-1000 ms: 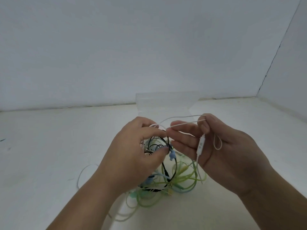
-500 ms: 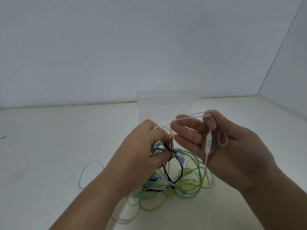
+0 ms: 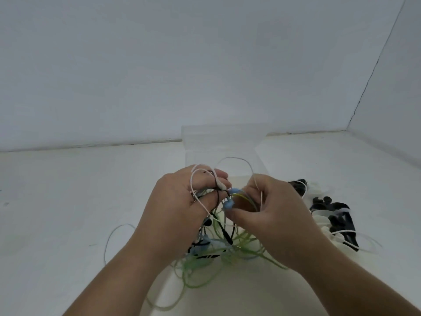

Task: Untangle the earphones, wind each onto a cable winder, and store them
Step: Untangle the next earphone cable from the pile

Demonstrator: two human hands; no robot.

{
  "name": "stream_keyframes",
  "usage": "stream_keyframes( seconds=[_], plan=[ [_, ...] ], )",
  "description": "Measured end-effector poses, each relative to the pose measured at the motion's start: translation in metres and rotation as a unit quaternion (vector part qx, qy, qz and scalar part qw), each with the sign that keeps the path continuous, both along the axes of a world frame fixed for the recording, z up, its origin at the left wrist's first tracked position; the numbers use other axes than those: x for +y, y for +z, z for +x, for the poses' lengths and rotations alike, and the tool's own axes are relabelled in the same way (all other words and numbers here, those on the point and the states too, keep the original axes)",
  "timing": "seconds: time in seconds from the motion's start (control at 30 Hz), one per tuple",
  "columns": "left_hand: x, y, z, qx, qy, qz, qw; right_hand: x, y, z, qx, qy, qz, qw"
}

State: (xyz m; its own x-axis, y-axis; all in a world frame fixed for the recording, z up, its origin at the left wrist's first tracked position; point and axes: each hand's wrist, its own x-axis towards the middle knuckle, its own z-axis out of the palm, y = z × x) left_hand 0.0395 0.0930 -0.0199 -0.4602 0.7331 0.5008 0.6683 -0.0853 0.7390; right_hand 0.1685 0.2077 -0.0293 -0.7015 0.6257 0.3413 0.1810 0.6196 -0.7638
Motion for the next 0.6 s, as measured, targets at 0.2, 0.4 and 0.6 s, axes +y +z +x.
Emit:
stream_keyframes(
  seconds=[0.2, 0.4, 0.6],
  plan=[
    [0.0043, -0.0038, -0.007, 0.002, 0.084, -0.016, 0.996, 0.0024, 0.0057, 0.0028, 0.112, 0.025, -0.254, 0.96],
    [0.0039, -0.0062, -0.0041, 0.063, 0.108, -0.015, 0.992, 0.0049, 0.0051, 0.0013, 0.151, 0.029, -0.338, 0.928],
    [0.0024, -0.0041, -0.0026, -0.004, 0.134, 0.071, 0.988, 0.0023, 0.0048, 0.0008, 0.16, 0.1, -0.394, 0.9]
  ],
)
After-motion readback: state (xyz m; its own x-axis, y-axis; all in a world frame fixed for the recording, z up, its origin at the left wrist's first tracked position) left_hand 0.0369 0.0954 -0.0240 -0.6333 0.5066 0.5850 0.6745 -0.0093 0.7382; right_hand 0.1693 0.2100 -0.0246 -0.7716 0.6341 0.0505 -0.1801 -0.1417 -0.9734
